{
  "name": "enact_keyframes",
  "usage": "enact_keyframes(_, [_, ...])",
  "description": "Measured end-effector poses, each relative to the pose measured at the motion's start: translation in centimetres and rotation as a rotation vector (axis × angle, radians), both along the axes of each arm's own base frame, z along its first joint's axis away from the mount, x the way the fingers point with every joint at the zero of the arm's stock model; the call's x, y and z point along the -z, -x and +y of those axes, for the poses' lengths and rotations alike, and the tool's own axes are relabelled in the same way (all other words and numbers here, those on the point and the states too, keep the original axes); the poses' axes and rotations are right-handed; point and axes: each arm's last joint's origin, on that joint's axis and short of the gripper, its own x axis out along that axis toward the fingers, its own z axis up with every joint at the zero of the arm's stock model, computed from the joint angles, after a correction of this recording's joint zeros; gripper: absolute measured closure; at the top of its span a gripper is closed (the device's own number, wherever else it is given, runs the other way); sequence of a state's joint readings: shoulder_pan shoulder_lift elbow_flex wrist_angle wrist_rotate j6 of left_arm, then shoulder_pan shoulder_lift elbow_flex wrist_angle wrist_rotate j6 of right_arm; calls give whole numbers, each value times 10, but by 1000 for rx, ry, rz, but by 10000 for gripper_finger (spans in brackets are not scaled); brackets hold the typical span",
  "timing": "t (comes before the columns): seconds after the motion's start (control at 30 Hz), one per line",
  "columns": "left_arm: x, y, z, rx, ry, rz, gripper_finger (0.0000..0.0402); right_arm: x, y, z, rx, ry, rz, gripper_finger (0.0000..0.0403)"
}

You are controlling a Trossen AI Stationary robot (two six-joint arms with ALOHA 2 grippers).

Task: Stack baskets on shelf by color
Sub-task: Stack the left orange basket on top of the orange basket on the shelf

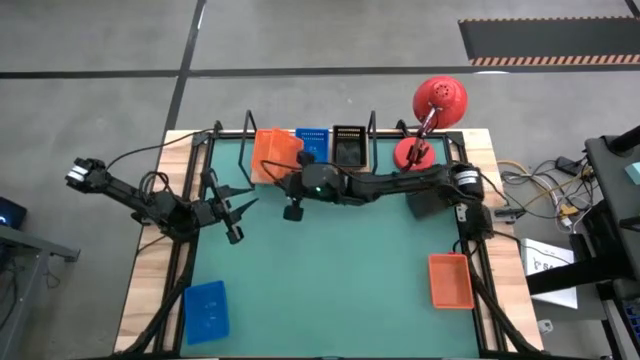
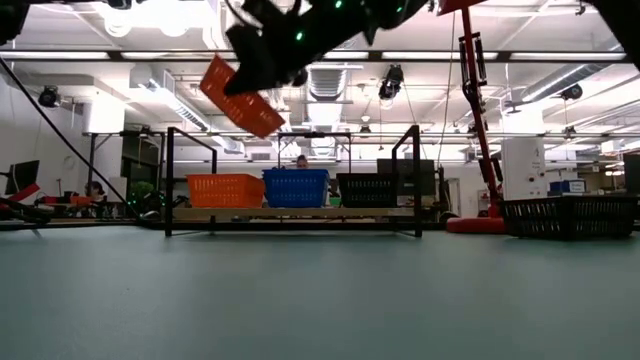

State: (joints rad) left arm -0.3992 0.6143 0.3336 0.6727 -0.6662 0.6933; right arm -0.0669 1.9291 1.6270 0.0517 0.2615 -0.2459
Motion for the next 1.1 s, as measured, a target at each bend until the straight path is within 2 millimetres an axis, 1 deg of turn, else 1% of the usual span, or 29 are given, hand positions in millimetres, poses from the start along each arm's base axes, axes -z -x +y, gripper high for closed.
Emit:
enact_keyframes(0.13, [0, 1, 0, 0, 1, -3, 307, 12, -12, -20, 40, 1, 7, 394])
enact_keyframes(0.3, [0, 1, 0, 0, 2, -3, 307, 35, -29, -41, 68, 18, 43, 394])
enact_keyframes(0.5, [0, 1, 0, 0, 2, -4, 307, 50, -47, -58, 89, 37, 45, 394])
enact_keyframes(0.63, [0, 0, 0, 0, 1, 0, 307, 48, -57, -60, 89, 64, 57, 394])
enact_keyframes(0.73, [0, 0, 0, 0, 1, 0, 307, 47, -61, -63, 89, 99, 103, 394])
enact_keyframes(0.9, [0, 0, 0, 0, 2, -2, 307, 52, -61, -67, 95, 102, 150, 394])
enact_keyframes(1.1, [-1, 1, 0, 0, 3, -5, 307, 51, -60, -71, 94, 119, 160, 392])
